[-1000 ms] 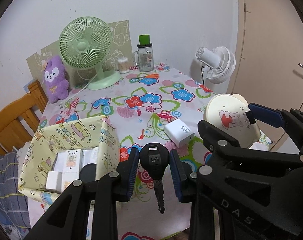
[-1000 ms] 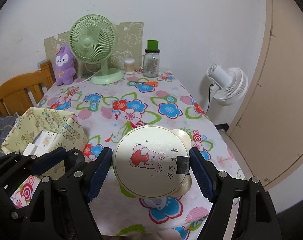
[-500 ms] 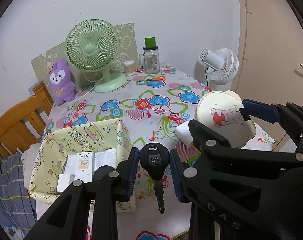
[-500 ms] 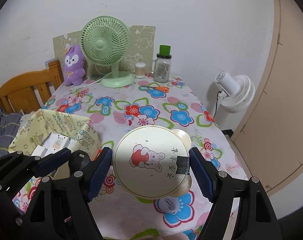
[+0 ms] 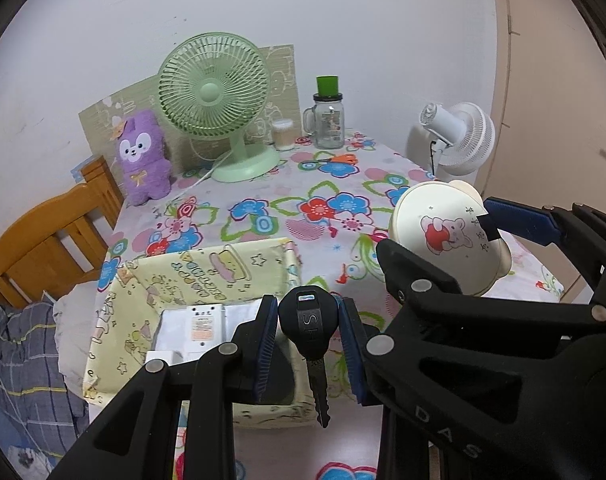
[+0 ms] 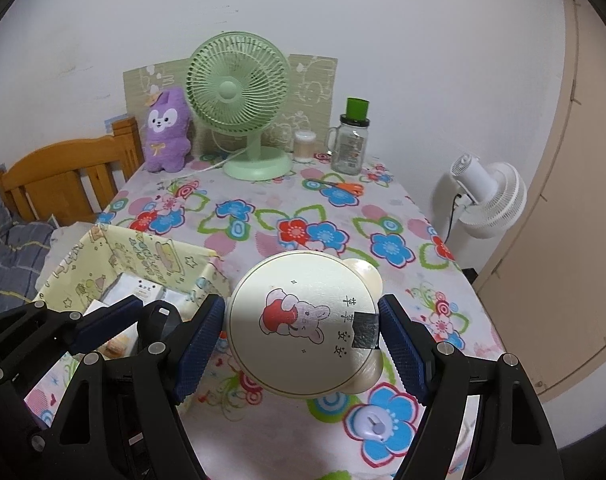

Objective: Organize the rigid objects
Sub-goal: 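Lift and carry the key with the left tool while the right tool carries the coaster toward the box, then lower and release the key into the box with the left tool while the right tool releases the coaster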

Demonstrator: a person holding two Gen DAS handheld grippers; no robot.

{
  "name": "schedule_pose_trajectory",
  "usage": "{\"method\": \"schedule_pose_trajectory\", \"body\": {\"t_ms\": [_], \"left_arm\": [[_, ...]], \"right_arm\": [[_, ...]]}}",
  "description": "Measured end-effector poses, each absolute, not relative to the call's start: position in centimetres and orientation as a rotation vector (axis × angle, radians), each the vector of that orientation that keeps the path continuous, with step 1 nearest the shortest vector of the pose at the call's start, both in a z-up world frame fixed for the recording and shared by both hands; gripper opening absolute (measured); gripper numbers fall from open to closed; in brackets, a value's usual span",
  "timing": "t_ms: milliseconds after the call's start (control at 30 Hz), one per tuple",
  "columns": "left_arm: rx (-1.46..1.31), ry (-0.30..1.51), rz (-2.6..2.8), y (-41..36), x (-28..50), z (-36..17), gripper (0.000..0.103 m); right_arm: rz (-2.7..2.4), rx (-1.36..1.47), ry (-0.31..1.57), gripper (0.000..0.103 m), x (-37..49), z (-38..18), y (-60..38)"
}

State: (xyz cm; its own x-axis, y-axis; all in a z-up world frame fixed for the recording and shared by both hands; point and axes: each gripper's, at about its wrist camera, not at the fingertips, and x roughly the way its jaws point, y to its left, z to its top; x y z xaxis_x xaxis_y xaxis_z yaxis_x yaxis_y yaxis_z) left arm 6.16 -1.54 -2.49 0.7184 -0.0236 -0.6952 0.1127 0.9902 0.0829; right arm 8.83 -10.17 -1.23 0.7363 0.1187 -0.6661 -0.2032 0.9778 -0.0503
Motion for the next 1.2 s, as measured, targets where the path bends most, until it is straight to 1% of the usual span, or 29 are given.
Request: {"method": "schedule_pose_trajectory", "body": {"t_ms": [1200], "left_arm": [[0.063, 0.817, 0.001, 7.4, 9.3, -4.5, 0.032]], "right_arm": [[0.290, -0.181, 0.766, 0.080, 12.9, -3.2, -0.7]]}}
